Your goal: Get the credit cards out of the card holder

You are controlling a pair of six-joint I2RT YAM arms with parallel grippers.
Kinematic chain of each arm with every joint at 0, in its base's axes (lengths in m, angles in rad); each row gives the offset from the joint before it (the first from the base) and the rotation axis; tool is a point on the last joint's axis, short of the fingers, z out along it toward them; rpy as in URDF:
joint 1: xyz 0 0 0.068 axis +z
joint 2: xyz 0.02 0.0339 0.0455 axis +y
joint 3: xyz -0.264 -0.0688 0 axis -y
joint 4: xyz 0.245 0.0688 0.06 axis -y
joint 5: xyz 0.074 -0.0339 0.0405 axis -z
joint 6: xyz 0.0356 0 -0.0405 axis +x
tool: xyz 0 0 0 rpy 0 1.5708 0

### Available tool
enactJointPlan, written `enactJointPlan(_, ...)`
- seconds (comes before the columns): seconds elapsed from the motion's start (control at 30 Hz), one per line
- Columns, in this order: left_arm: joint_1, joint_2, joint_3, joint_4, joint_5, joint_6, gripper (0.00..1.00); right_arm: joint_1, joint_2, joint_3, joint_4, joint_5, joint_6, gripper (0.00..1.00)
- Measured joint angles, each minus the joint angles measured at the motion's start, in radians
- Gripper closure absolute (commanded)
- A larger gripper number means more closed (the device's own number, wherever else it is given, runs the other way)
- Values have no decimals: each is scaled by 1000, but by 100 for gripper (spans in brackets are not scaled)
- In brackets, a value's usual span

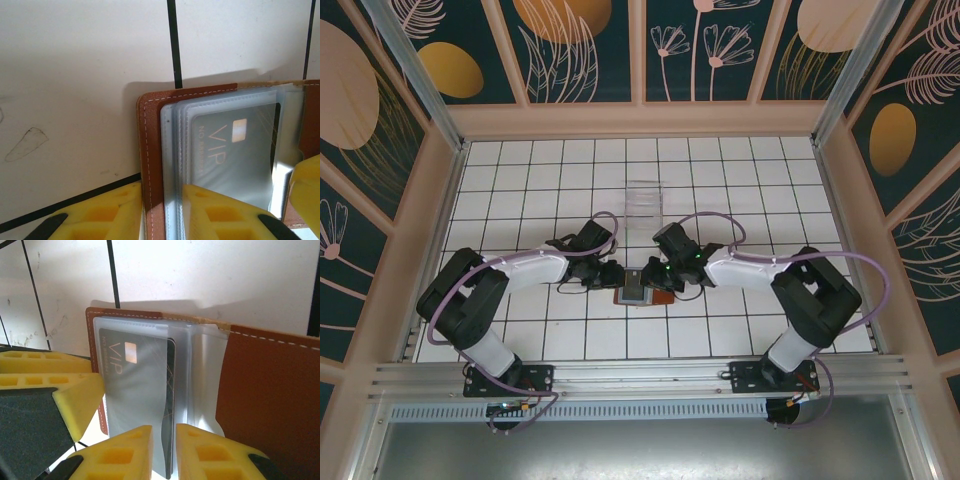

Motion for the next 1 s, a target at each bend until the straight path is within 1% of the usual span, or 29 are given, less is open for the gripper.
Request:
enactJointPlan(0.37, 0, 0, 0, 0, 0, 0, 71, 0, 43, -8, 24, 0, 4, 82)
enactJointPlan(0.47, 0, 0, 0, 0, 0, 0, 71, 0, 45, -8, 27, -1, 4, 80)
enactJointPlan(0.57, 0, 0, 0, 0, 0, 0, 71, 0, 45, -8, 29, -3, 7, 75)
enactJointPlan(0.67, 0, 0, 0, 0, 0, 0, 71, 0, 47, -8, 33, -4, 8, 74)
enactJointPlan(1.0, 0, 0, 0, 0, 0, 0, 71, 0, 54, -8, 25, 6, 7, 84)
